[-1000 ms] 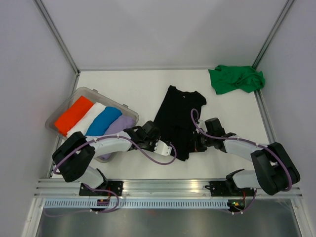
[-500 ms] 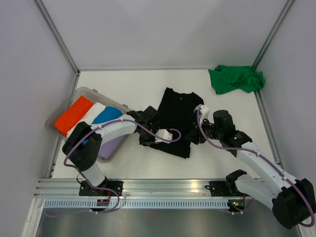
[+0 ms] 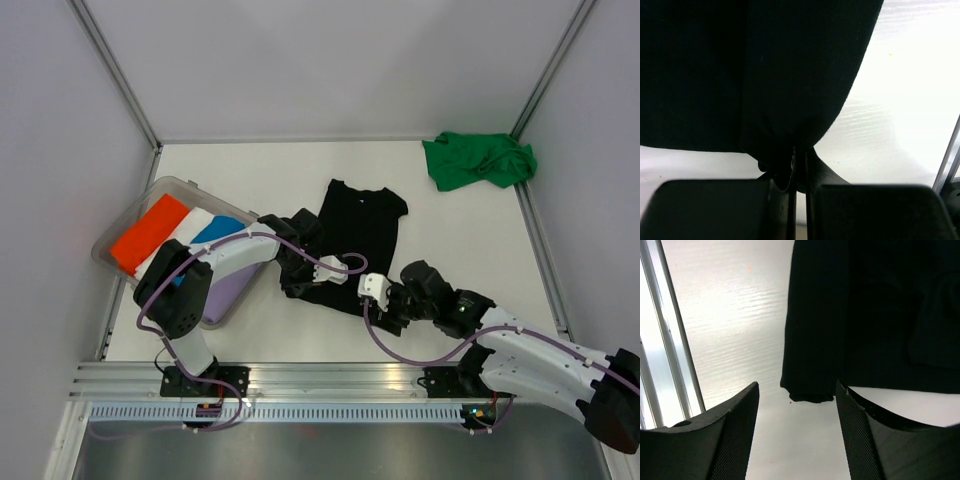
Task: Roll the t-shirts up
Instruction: Roll the tshirt
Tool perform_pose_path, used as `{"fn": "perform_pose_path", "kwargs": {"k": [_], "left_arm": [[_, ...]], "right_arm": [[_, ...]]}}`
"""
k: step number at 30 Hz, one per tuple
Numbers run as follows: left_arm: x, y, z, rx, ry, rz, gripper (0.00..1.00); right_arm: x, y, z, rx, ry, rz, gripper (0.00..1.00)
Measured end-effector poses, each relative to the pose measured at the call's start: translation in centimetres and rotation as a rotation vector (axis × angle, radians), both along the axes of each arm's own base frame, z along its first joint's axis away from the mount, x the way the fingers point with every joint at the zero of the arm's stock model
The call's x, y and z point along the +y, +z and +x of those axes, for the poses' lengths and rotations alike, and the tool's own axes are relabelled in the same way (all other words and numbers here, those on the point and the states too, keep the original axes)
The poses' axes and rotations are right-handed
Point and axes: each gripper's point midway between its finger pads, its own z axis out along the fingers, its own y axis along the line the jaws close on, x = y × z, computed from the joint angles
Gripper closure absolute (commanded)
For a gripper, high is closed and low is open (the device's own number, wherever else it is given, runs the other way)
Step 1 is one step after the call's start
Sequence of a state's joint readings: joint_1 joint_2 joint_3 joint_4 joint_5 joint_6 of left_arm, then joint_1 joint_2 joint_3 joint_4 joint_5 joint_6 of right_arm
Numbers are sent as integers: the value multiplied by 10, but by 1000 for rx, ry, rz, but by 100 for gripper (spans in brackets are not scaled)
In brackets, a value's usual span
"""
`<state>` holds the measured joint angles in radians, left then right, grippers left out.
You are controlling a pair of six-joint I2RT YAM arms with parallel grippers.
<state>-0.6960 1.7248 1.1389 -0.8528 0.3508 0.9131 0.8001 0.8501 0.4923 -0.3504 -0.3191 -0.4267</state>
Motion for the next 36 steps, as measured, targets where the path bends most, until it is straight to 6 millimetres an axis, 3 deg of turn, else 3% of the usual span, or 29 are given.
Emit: {"fn": "perform_pose_path", "kwargs": {"k": [4, 7, 9, 10, 13, 16, 23, 31, 34, 35, 36], "left_arm": [[2, 0, -2, 9, 2, 7, 98], [2, 0, -2, 11, 5, 8, 98], [2, 0, -2, 13, 7, 8, 98], [3, 0, -2, 15, 10, 7, 98], [2, 4, -3, 31, 15, -3, 98], [6, 7, -3, 49, 28, 1, 98], [28, 11, -15, 142, 73, 41, 98], [41, 16, -36, 239, 60, 68, 98], [39, 18, -40, 261, 59, 54, 84], [38, 19, -42, 271, 58, 45, 74], [36, 20, -43, 278, 56, 37, 70]], "right_arm": [[4, -23, -4, -3, 44, -84, 31], [6, -34, 0, -12, 42, -122, 38], [5, -43, 3, -8, 37, -152, 65], [5, -49, 4, -2, 38, -173, 85], [3, -62, 5, 27, 41, -218, 100], [8, -55, 6, 51, 36, -221, 100], [39, -9, -8, 180, 40, -69, 100], [55, -2, -37, 441, -57, 73, 100], [47, -19, -52, 551, -137, 87, 100], [44, -25, -57, 581, -161, 95, 100], [40, -30, -62, 612, -188, 112, 100]]}}
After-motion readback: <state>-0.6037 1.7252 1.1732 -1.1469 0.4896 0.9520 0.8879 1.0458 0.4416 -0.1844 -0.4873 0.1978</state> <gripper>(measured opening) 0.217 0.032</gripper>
